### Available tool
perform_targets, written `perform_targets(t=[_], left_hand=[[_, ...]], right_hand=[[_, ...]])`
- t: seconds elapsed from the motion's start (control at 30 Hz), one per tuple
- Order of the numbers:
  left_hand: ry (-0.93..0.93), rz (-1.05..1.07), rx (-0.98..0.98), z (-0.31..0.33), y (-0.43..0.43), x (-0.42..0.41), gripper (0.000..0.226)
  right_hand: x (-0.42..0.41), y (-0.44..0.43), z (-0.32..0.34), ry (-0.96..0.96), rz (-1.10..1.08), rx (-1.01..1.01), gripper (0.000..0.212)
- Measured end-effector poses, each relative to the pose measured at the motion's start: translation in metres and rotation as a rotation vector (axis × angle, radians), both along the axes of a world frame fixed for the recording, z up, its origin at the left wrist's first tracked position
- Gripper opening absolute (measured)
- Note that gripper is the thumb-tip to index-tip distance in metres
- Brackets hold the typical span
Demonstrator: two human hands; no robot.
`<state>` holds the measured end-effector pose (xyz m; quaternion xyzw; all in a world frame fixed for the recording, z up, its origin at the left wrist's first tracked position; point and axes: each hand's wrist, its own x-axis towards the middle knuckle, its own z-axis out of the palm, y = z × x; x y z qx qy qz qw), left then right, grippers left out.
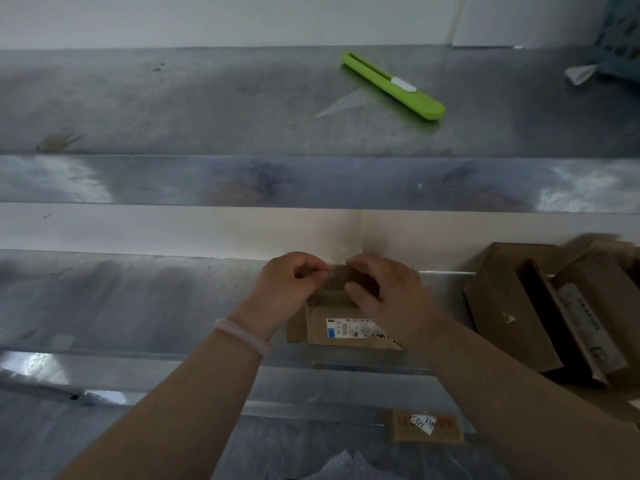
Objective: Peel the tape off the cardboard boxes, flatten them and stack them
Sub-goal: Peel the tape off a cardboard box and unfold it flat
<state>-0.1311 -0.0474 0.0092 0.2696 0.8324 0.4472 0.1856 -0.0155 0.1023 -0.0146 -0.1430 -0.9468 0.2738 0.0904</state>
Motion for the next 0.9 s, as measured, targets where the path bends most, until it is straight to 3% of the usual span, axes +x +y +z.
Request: perform_targets(t=[0.13, 0.3, 0.43, 0.5, 0.6, 0.73, 0.9], left_hand=[[0.122, -0.16, -0.105, 0.004, 0.006, 0.002, 0.008], [0.147, -0.197, -0.143, 0.0, 0.012, 0.003, 0.009], [0.116, -0.148, -0.103, -0.004, 0.012, 0.003, 0.016], [0.074, -0.06, -0.089, -0.006, 0.01, -0.001, 0.022], [0.135, -0.081, -0.153, -0.007, 0.008, -0.006, 0.013], [0.16, -0.066, -0.184, -0.009, 0.012, -0.004, 0.006], [0.218, 0.025, -0.205, -0.016, 0.021, 0.005, 0.024]], right_hand=[[0.002, 0.0, 0.004, 0.057, 0.001, -0.075, 0.044], [0.0, 0.001, 0.007, 0.085, -0.1, -0.19, 0.012], [0.0, 0.002, 0.005, 0.137, -0.171, -0.189, 0.009], [0.001, 0.004, 0.008, 0.183, -0.234, -0.298, 0.009], [0.003, 0.006, 0.011, 0.2, -0.246, -0.416, 0.018], [0.002, 0.002, 0.007, 0.137, -0.219, -0.254, 0.009], [-0.001, 0.002, -0.006, 0.076, -0.15, 0.118, 0.004]])
